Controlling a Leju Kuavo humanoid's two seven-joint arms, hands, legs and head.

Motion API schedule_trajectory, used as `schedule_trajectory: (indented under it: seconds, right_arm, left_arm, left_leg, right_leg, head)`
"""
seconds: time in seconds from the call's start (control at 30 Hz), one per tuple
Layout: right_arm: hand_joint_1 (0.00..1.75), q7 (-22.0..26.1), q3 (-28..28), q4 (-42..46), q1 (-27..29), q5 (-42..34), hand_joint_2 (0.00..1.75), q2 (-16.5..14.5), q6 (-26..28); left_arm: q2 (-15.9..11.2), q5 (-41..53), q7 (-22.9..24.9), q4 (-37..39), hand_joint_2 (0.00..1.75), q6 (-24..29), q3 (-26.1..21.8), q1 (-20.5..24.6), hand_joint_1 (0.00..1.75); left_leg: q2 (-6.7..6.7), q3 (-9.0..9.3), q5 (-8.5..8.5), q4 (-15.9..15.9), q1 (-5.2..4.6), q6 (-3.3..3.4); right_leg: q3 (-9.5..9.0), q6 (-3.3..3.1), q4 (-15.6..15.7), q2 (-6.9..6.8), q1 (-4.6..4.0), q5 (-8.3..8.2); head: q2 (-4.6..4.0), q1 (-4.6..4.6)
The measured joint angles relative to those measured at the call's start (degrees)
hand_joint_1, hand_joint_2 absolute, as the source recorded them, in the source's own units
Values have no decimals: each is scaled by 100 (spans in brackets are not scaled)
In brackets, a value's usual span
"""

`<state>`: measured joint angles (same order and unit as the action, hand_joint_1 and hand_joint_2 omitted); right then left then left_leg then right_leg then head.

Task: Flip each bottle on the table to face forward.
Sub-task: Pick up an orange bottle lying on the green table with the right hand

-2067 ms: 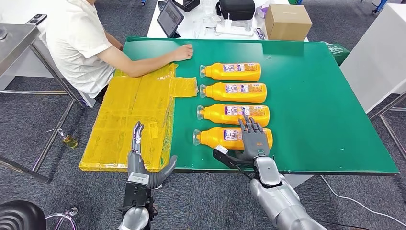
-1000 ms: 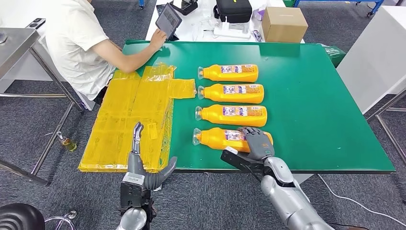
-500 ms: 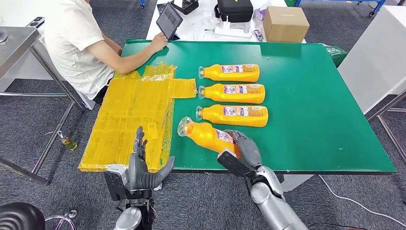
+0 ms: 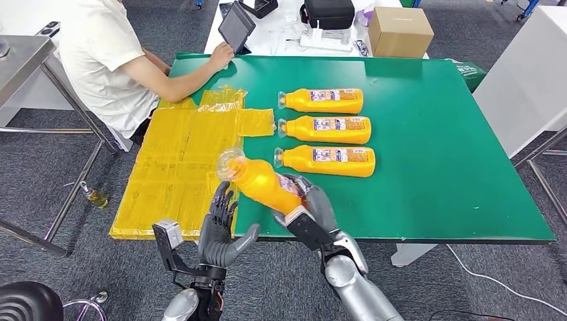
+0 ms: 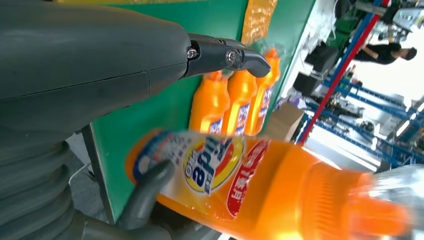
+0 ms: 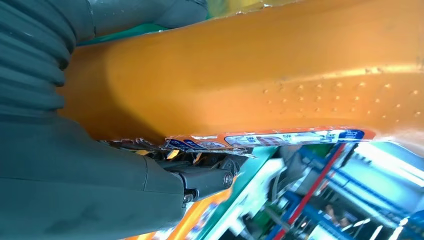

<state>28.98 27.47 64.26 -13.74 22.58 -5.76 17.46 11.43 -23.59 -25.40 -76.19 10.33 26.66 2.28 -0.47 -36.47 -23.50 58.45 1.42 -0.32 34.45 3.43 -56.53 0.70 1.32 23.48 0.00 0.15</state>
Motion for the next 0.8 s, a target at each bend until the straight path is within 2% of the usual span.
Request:
schedule_trajectory:
  seconds: [0.33,0.53,0.57,0.67,0.7,0.8]
  right_arm:
    - [175,217,904,-109,2,42,175,-187,-52]
    - [172,233,1202,-195,-7,113,175,-201,88]
    - [155,233,1231,-214,-17,102,175,-202,102]
    - [34,232,1312,-284,-66,80,175,-202,120]
    - [7,232,1339,-306,-77,81,175,-203,131]
    - [0,230,1423,-363,-75,96,175,-218,200]
  left_arm:
    - [-23,-271,35,168,175,18,141,194,0]
    - [-20,-459,-44,296,175,104,118,277,0]
    - [-19,-490,-61,301,175,95,114,277,23]
    - [-18,-579,-120,291,175,38,97,265,147]
    - [-17,-605,-138,276,175,18,88,259,168]
    - [-15,-681,-199,189,175,-4,24,248,175]
  left_leg:
    - [-2,-8,0,0,-1,0]
    - [-2,-11,0,0,-1,0]
    - [-2,-11,0,0,-1,0]
    - [-2,-12,1,0,-1,0]
    - [-2,-12,1,0,-1,0]
    - [-2,-12,1,0,0,0]
  right_leg:
    - [9,0,0,-3,1,0]
    - [11,0,-1,-3,1,0]
    - [11,0,-1,-3,1,0]
    - [12,0,-1,-3,1,0]
    - [12,0,-1,-3,1,0]
    - [12,0,-1,-3,1,0]
  head:
    - [0,-1]
    - [0,-1]
    - [0,0]
    - [0,0]
    - [0,-1]
    - [0,0]
